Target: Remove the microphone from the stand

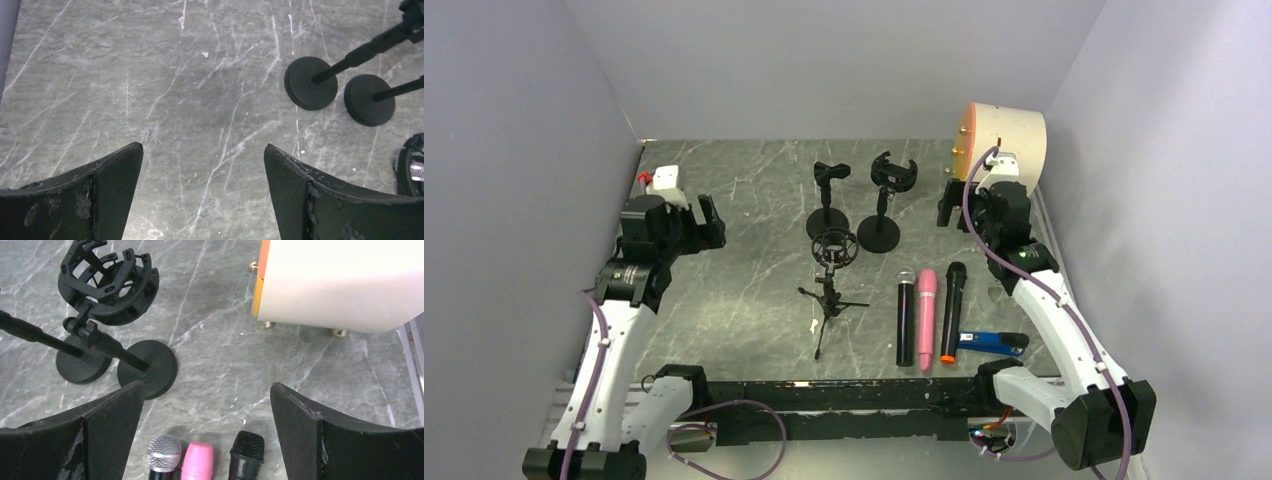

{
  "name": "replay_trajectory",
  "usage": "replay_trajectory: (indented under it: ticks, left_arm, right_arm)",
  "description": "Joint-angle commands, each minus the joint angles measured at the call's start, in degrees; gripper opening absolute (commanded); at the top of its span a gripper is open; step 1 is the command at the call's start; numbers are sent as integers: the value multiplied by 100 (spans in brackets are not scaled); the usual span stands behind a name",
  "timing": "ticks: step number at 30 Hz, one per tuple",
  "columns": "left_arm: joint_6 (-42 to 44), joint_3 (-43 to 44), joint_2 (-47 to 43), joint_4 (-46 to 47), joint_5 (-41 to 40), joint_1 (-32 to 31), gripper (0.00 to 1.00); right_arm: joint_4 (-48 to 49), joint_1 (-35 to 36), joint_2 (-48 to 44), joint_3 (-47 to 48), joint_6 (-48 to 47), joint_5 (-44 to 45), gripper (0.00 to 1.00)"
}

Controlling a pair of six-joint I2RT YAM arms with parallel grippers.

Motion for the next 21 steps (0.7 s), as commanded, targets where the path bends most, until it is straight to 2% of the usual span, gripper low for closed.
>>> replay_trajectory:
  ticks: [1,3,7,14,21]
  left_arm:
    - [8,-244,-402,239,249,24,95]
    - [39,-331,-530,335,209,24,95]
    - [99,-486,-576,440,109,19,95]
    - [27,-627,-451,441,279,24,95]
    - [24,-900,-673,617,138,20,95]
  right_arm:
    - [-684,4,66,662,889,581,99]
    - [-907,11,-33,555,1391,756,99]
    - [81,8,-451,-424,822,-150,99]
    - [-123,10,-824,-349,996,536,99]
    - [253,10,-1192,-521,630,-36,99]
